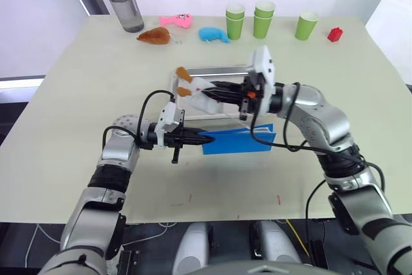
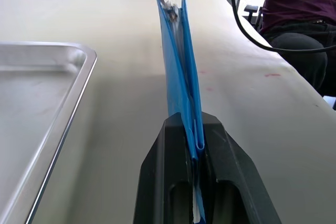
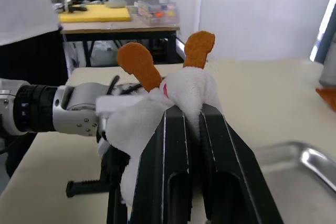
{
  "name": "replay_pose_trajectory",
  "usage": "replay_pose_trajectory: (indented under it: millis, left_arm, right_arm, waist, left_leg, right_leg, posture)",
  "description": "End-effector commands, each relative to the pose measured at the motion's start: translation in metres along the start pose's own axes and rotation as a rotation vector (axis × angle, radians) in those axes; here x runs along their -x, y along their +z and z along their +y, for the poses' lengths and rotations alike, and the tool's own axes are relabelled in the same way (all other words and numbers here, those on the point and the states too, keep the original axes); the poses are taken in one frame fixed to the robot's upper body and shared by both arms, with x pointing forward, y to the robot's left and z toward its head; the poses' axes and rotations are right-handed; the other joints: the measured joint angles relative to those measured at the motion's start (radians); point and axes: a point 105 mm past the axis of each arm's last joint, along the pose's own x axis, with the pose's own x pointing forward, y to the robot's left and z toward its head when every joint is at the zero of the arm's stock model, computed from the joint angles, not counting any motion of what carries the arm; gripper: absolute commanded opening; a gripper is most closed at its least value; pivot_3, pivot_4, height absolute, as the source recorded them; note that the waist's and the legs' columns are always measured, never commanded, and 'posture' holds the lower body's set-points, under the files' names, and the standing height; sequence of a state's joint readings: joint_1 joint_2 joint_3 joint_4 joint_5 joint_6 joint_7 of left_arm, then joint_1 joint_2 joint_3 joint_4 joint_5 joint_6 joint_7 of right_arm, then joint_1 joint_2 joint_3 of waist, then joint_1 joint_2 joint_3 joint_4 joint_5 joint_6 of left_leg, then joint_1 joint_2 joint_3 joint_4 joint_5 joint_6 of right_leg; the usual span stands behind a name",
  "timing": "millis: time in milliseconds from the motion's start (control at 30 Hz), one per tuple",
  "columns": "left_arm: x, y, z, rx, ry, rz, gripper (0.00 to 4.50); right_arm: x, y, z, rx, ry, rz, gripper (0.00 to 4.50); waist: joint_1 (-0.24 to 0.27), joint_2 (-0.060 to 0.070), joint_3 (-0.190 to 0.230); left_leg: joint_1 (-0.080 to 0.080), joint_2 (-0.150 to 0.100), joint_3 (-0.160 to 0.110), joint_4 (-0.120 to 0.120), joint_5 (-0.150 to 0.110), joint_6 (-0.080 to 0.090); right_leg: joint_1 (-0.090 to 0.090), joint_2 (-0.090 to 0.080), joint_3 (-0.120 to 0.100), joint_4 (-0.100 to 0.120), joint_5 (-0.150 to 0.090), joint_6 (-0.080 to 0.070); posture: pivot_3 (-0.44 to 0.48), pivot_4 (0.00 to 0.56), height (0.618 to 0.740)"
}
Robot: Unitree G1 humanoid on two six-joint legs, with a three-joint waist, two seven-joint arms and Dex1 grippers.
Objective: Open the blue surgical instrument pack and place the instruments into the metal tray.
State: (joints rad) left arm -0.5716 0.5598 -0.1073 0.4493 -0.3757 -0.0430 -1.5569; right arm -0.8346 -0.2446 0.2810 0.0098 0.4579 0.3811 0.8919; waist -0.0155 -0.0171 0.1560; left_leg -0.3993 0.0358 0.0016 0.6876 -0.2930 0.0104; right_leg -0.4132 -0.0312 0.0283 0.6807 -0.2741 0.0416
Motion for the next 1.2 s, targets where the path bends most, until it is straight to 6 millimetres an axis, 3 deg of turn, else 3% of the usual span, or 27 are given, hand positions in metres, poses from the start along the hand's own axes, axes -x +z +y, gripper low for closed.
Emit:
replay_pose_trajectory:
  millis: [33,233,367,467,667,733,933,1033,1200]
  left_arm:
    - [-0.002,-0.002,-0.006,-0.010,-0.053,0.012,0.00]
    - [-0.001,-0.003,-0.007,-0.009,-0.049,0.015,0.00]
    - [0.000,-0.004,-0.007,-0.008,-0.043,0.020,0.00]
    - [0.002,-0.005,-0.006,-0.008,-0.034,0.024,0.00]
    - [0.001,-0.007,-0.005,-0.008,-0.031,0.025,0.00]
    - [0.000,-0.008,-0.005,-0.010,-0.033,0.024,0.00]
    - [0.000,-0.008,-0.004,-0.014,-0.040,0.027,0.00]
    - [0.000,-0.009,-0.004,-0.015,-0.041,0.030,0.00]
    - [0.000,-0.010,-0.005,-0.015,-0.042,0.031,0.00]
  right_arm:
    - [-0.027,0.020,0.010,0.150,0.061,-0.066,0.08]
    - [-0.042,0.033,0.019,0.169,0.089,-0.163,0.08]
    - [-0.033,0.031,0.023,0.162,0.094,-0.165,0.08]
    - [-0.017,0.019,0.033,0.141,0.132,-0.123,0.08]
    - [0.008,-0.005,0.075,0.050,0.311,-0.040,0.08]
    - [0.013,-0.025,0.083,0.097,0.349,0.060,0.08]
    - [0.014,-0.060,0.082,0.293,0.351,0.221,0.08]
    - [0.014,-0.060,0.077,0.338,0.333,0.226,0.99]
    - [0.019,-0.051,0.067,0.399,0.321,0.221,3.70]
  waist:
    - [0.000,0.000,0.000]
    - [-0.002,0.000,0.000]
    - [-0.002,0.000,0.000]
    - [-0.001,0.000,0.000]
    - [-0.001,0.000,0.000]
    - [-0.003,0.000,0.000]
    - [-0.001,0.000,0.000]
    - [0.000,0.000,0.000]
    - [0.000,0.000,0.000]
  left_leg:
    - [0.000,0.000,-0.001,0.000,0.000,0.000]
    - [0.000,0.000,-0.002,0.000,0.000,-0.001]
    - [0.000,0.000,-0.002,0.000,0.001,-0.001]
    - [0.000,0.000,-0.002,0.000,0.001,-0.001]
    - [0.000,0.000,-0.003,0.000,0.000,-0.001]
    - [0.002,0.000,-0.003,0.000,0.000,0.000]
    - [0.002,0.000,-0.005,0.001,0.001,0.000]
    - [0.002,0.000,-0.005,0.001,0.001,-0.001]
    - [0.002,0.000,-0.005,0.001,0.001,-0.001]
  right_leg:
    - [0.000,0.000,-0.001,0.000,0.000,0.000]
    - [0.000,0.000,-0.001,0.000,0.000,0.000]
    - [0.000,0.000,-0.002,0.000,0.000,0.000]
    - [0.001,0.000,-0.002,0.000,0.000,0.000]
    - [0.002,0.000,-0.003,0.000,0.000,0.000]
    - [0.002,0.000,-0.002,0.001,0.001,-0.001]
    - [0.003,0.002,-0.004,0.002,0.002,-0.003]
    - [0.003,0.002,-0.004,0.002,0.002,-0.003]
    - [0.003,0.002,-0.004,0.001,0.002,-0.003]
  posture:
    - [0.000,0.150,0.734]
    - [0.000,0.150,0.734]
    - [0.000,0.150,0.734]
    - [0.000,0.150,0.734]
    - [0.000,0.150,0.734]
    - [0.000,0.150,0.734]
    - [0.000,0.150,0.734]
    - [0.000,0.150,0.734]
    - [0.000,0.150,0.734]
